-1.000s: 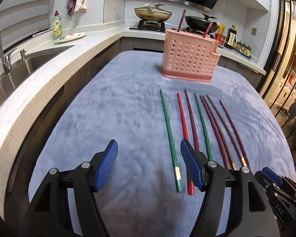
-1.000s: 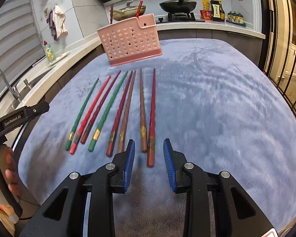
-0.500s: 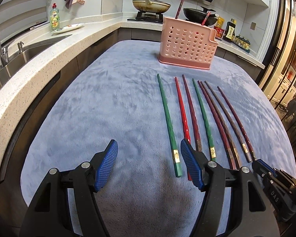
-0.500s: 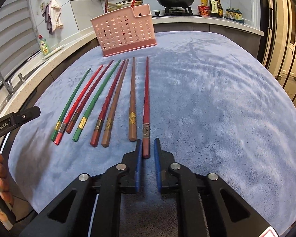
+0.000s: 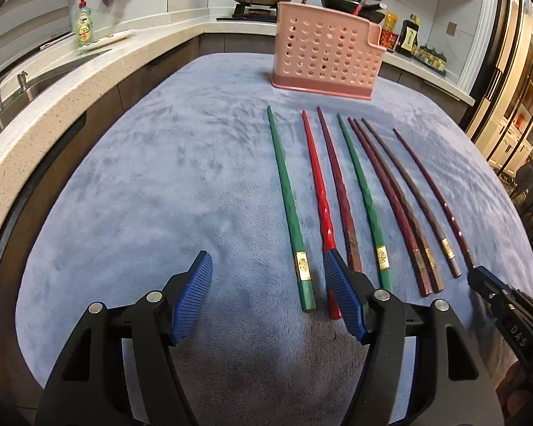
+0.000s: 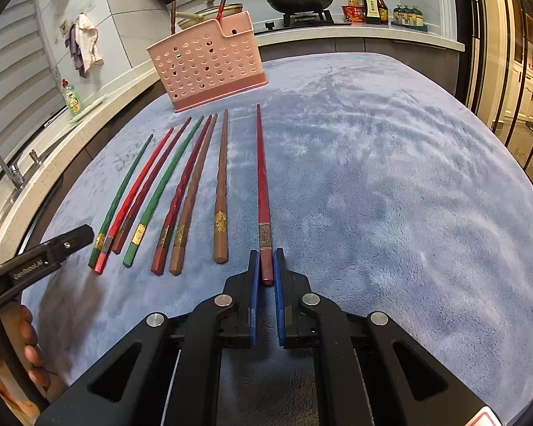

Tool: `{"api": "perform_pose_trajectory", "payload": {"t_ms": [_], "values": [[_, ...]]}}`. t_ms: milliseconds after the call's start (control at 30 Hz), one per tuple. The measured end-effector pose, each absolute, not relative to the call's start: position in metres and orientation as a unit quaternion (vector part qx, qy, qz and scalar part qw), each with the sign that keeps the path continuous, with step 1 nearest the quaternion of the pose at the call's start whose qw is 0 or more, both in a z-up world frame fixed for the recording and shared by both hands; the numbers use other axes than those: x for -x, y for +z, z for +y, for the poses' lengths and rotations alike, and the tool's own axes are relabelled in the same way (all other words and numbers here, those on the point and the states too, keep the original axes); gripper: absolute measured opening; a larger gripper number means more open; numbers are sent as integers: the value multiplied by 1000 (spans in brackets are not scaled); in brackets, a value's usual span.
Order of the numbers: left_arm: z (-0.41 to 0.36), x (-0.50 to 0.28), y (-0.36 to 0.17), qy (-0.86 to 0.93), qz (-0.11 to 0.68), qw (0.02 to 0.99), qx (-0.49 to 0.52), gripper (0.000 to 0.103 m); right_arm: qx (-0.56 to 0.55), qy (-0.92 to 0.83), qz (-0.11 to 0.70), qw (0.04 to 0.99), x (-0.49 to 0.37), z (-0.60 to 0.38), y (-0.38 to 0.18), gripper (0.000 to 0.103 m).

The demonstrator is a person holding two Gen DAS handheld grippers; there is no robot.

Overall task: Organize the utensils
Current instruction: 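Grasp a green chopstick with the left tool while the right tool holds its chopstick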

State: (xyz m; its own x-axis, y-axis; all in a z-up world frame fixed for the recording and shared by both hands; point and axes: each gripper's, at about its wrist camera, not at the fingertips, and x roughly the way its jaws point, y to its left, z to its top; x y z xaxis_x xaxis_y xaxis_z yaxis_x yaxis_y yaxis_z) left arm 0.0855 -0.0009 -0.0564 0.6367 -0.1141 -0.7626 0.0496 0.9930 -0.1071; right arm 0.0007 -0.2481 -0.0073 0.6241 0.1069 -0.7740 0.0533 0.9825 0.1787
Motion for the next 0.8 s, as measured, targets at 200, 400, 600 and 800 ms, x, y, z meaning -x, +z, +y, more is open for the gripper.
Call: {"api": "perform_pose_trajectory", "payload": {"t_ms": [200,400,600,800], "values": [[1,-89,-66,-36,431,901,33,54,-93,15,434,896,-1,-248,-7,7],[2,-89,-67,-32,429,902,29,41,-88,14,434,896,-4,-247,-8,7],[8,-91,-67,-35,431,901,40,23,-88,15,435,896,-9,-246,-9,7],[15,-92,-62,-46,437,897,51,9,-94,17,428,899,-4,-248,1,7]]}}
